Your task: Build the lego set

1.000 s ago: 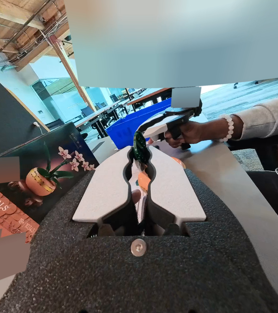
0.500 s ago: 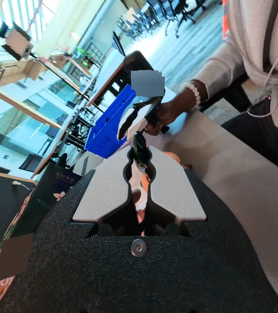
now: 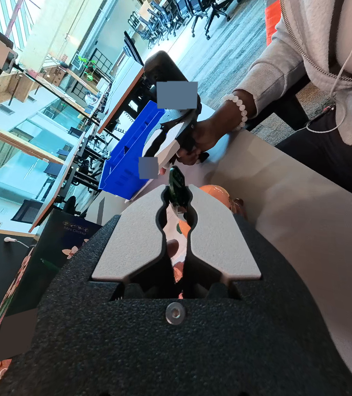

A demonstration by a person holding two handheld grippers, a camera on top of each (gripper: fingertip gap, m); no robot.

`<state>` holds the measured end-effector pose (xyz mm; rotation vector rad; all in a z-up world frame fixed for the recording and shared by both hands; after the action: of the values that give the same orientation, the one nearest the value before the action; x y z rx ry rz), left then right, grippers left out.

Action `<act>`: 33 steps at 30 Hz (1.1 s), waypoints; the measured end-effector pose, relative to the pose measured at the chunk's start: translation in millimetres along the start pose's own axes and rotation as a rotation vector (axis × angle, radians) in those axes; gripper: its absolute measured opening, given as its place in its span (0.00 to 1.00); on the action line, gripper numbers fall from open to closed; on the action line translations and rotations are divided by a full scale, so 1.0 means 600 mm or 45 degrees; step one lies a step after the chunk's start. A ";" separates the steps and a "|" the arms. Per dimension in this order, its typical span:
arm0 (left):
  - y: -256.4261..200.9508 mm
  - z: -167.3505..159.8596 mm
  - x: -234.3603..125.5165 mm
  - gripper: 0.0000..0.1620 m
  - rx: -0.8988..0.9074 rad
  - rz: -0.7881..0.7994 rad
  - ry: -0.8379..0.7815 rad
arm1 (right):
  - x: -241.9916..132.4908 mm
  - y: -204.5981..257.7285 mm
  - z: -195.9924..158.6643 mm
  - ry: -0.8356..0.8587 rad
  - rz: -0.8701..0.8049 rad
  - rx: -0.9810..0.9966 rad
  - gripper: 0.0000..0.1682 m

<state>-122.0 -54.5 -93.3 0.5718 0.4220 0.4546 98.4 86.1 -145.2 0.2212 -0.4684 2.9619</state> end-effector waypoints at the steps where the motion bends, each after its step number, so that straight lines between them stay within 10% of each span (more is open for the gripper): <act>1: 0.000 0.000 0.000 0.08 -0.001 0.002 -0.004 | 0.000 0.000 0.000 0.002 0.007 0.004 0.12; 7: 0.000 0.001 -0.005 0.08 -0.004 0.022 -0.012 | 0.008 0.022 0.014 -0.008 0.265 0.029 0.05; 17: 0.004 0.017 -0.042 0.08 -0.027 0.207 -0.171 | 0.101 0.065 0.056 0.701 0.599 0.081 0.11; 33: -0.005 0.035 -0.061 0.08 0.037 0.255 -0.217 | 0.148 0.091 0.091 1.325 0.483 -0.063 0.05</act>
<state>-141.0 -84.3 -70.0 0.6785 0.2096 0.5870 9.6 27.2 -95.5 -1.4603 -0.4368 2.8407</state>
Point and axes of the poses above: each gripper's, where its closed fingertips meet, x out along the fingers, z out of its top, y = z × x across the jaws, the point moved 9 cm from there along -x, back along the fingers, and after that the axes turned 7 degrees about -x, right-handed, at the moved point
